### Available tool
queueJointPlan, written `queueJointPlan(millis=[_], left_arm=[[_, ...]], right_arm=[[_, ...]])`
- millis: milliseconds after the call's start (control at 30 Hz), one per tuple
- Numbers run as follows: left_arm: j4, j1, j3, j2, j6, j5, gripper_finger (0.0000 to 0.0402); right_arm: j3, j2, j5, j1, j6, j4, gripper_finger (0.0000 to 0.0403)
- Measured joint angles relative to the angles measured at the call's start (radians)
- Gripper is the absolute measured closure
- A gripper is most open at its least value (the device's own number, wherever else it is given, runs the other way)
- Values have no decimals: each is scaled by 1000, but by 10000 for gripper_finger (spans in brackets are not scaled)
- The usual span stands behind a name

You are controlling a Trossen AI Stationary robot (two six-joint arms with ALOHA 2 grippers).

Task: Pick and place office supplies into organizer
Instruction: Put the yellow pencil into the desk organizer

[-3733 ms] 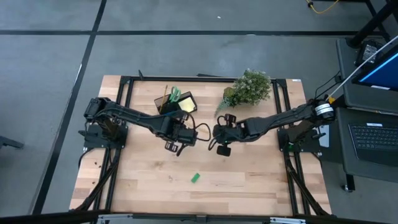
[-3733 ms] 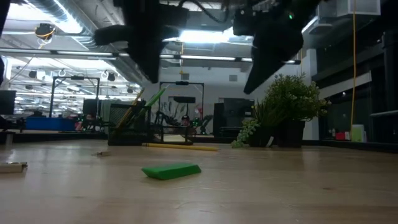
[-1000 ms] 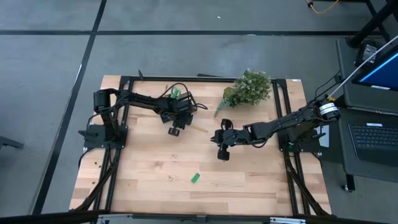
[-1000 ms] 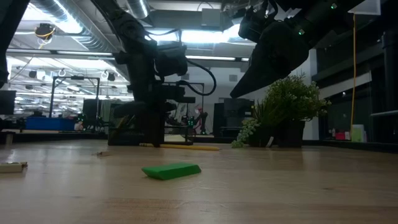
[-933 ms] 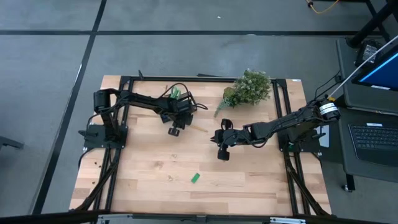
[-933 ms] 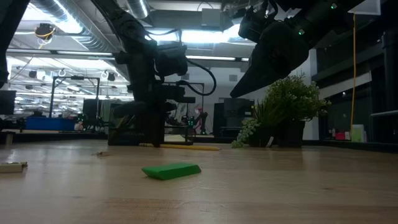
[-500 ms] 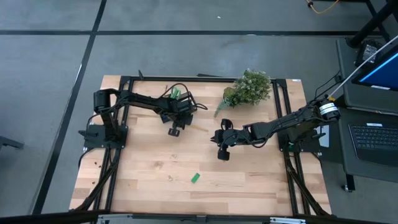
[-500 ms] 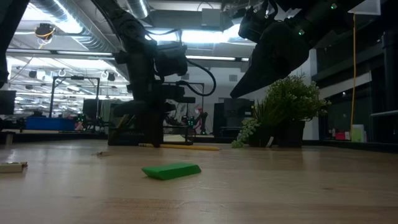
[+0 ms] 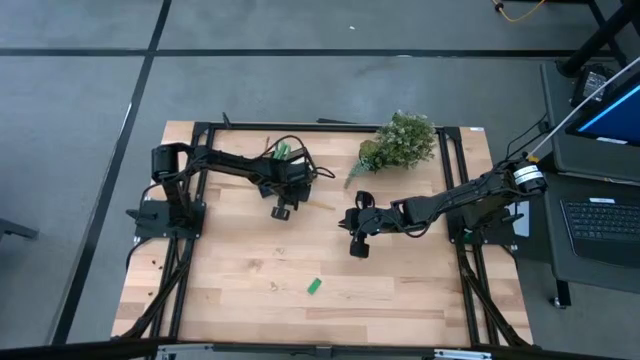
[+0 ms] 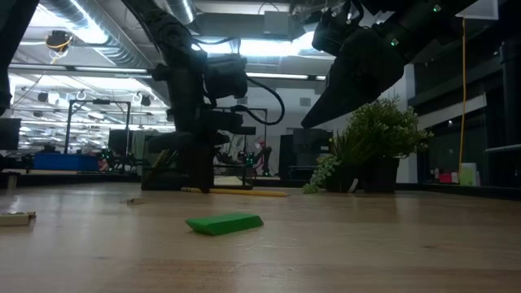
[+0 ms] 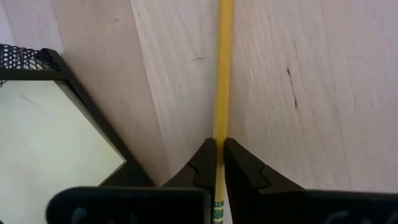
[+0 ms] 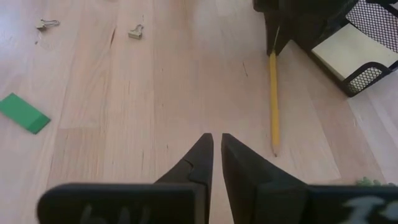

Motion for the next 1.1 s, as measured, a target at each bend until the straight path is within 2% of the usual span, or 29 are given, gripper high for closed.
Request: queueJointPlan(millis=[200,500,633,767,900,1100], left_arm=[[-57,-5,52,-40,-4,-12,388],[-115,-48,59,-71,-59,-22,388],[-144,-72,60,-72,-103,-40,388],[-175,-95,60,-81,-121,-54,387],[-167,-116,60,-94,-124,-54,387],[-173,-137,61,-128,-151,-54,387]], right_arm=[[0,0,0,0,0,22,367],[2,0,0,0,-3,113,367],[42,1,-32,1,-121,115,367],[89,31,-44,3,-167,121,366],[142,93,-41,2,-231,107,340],[217,189,58,2,-290,55,267]])
